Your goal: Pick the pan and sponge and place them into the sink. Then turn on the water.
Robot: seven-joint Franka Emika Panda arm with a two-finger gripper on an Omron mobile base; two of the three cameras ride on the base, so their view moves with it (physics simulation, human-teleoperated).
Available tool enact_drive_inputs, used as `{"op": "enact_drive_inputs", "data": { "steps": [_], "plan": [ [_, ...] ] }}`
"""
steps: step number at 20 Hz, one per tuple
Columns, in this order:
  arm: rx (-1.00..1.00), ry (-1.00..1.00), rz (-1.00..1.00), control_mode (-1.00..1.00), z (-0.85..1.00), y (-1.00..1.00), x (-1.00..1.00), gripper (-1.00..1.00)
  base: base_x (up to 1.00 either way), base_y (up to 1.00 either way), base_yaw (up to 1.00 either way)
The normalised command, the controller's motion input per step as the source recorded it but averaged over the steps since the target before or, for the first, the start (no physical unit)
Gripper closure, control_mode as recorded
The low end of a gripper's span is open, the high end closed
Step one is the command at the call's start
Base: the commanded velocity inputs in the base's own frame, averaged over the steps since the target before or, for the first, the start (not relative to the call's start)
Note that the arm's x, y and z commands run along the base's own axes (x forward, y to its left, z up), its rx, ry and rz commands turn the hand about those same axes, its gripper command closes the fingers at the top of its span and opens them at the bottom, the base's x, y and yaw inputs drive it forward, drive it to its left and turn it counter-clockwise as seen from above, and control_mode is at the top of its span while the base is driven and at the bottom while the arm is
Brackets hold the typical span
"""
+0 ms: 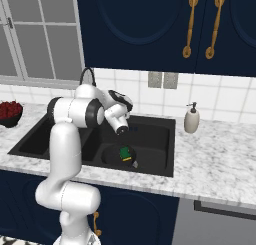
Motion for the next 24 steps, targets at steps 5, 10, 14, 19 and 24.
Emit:
{"op": "enact_drive_inputs", "data": {
  "steps": [5,10,14,19,24],
  "plan": [
    [0.04,-0.41,0.08,-1.00,0.04,0.08,-0.67,-1.00,0.00,0.00,0.00],
    [0.00,0.05,0.04,-1.00,0.08,0.00,0.04,-1.00,0.00,0.00,0.00],
    [0.00,0.33,0.00,-1.00,0.03,0.04,0.30,-1.00,0.00,0.00,0.00],
    [0.00,0.21,0.00,-1.00,0.15,0.23,0.00,-1.00,0.00,0.00,0.00],
    [0.00,0.01,0.00,-1.00,0.00,0.03,0.00,-1.00,0.00,0.00,0.00]
  ]
}}
